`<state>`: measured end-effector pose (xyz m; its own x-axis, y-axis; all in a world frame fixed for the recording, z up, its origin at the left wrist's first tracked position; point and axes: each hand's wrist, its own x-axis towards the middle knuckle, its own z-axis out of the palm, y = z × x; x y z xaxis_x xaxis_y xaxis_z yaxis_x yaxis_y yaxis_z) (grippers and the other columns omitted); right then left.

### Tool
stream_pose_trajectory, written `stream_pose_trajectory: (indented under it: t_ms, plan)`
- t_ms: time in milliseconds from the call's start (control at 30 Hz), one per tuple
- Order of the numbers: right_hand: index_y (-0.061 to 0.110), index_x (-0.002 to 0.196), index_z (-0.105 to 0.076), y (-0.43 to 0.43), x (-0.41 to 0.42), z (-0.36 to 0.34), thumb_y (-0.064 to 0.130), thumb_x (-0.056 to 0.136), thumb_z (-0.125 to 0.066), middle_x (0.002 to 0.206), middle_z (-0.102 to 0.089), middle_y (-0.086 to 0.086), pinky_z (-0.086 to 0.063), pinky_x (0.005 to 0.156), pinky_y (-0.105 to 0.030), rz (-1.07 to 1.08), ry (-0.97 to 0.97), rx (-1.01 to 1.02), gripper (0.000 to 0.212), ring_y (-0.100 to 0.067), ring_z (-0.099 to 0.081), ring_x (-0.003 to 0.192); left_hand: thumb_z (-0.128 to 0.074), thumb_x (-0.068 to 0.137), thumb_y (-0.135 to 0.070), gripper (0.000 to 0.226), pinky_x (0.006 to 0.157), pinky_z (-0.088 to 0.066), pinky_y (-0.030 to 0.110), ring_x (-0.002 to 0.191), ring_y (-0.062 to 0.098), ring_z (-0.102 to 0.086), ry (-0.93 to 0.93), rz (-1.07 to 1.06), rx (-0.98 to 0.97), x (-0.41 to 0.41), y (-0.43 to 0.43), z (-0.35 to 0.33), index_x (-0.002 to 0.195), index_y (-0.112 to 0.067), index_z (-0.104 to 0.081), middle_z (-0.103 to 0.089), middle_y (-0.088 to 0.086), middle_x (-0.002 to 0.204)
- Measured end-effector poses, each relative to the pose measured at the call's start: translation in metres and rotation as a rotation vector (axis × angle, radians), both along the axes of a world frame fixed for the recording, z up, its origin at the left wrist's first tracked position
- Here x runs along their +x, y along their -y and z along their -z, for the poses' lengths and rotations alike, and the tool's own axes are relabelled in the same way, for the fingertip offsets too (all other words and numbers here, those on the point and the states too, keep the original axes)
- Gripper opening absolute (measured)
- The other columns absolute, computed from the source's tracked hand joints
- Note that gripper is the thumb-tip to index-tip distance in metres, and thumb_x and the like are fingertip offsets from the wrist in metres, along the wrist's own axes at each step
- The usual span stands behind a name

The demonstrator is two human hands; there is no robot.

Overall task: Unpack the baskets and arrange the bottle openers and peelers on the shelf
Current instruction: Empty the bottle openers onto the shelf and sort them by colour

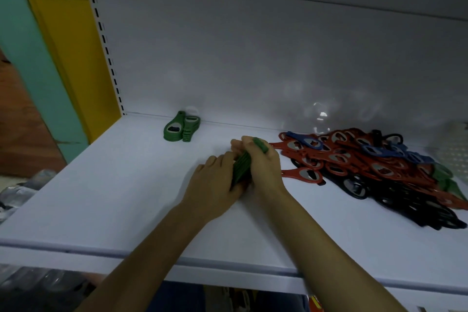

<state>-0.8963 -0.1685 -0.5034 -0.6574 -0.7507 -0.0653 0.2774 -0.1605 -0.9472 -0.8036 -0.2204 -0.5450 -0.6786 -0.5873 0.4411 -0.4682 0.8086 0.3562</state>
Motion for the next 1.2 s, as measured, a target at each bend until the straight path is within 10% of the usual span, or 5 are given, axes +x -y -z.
stream_pose_trajectory:
  t_ms: [133, 300, 633, 867, 1200]
  plan:
    - [0.008, 0.103, -0.056, -0.007, -0.011, -0.010, 0.018, 0.099, -0.048, 0.104, -0.069, -0.015, -0.052, 0.077, -0.040, -0.051, 0.739, -0.209, 0.013, -0.025, -0.065, 0.095, -0.035, 0.085, -0.061, 0.067, 0.085, -0.047, 0.038, 0.100, 0.018, -0.052, -0.158, 0.208, 0.214, 0.001, 0.000, -0.012, 0.130, -0.013, -0.043, -0.057, 0.004, 0.117]
    - [0.006, 0.107, -0.059, -0.012, 0.007, -0.010, 0.022, 0.097, -0.050, 0.102, -0.069, -0.016, -0.057, 0.062, -0.037, -0.102, 0.865, -0.268, 0.021, -0.025, -0.067, 0.087, -0.029, 0.078, -0.068, 0.065, 0.067, -0.046, 0.029, 0.076, 0.015, -0.054, -0.251, 0.132, 0.141, 0.004, 0.003, -0.023, 0.103, -0.012, -0.051, -0.057, 0.001, 0.090]
    - [0.020, 0.113, -0.060, -0.012, -0.018, -0.010, 0.016, 0.092, -0.060, 0.096, -0.067, 0.018, -0.052, 0.072, -0.014, -0.353, -0.638, -0.052, 0.021, -0.002, -0.066, 0.092, -0.041, 0.096, -0.042, 0.023, 0.052, -0.043, 0.012, 0.055, -0.003, -0.052, 0.101, 0.355, 0.371, 0.029, 0.064, -0.063, 0.081, -0.027, -0.048, -0.057, -0.007, 0.070]
    - [0.013, 0.105, -0.066, 0.023, -0.037, -0.031, 0.002, 0.081, -0.071, 0.089, -0.074, -0.008, -0.058, 0.078, -0.032, -0.469, -0.504, 0.139, 0.027, -0.021, -0.072, 0.084, -0.042, 0.094, -0.044, 0.028, 0.046, -0.041, 0.017, 0.051, 0.006, -0.046, 0.040, 0.381, 0.676, 0.020, 0.088, -0.065, 0.084, -0.019, -0.051, -0.052, -0.004, 0.064]
    - [0.001, 0.103, -0.065, 0.097, -0.036, -0.025, 0.003, 0.078, -0.075, 0.104, -0.067, -0.016, -0.056, 0.078, -0.032, -0.104, -0.158, 0.348, 0.027, -0.026, -0.066, 0.090, -0.048, 0.095, -0.005, 0.029, 0.091, -0.047, 0.041, 0.104, 0.034, -0.058, -0.142, -0.044, -0.068, 0.052, 0.144, -0.019, 0.122, -0.005, -0.061, -0.065, 0.017, 0.115]
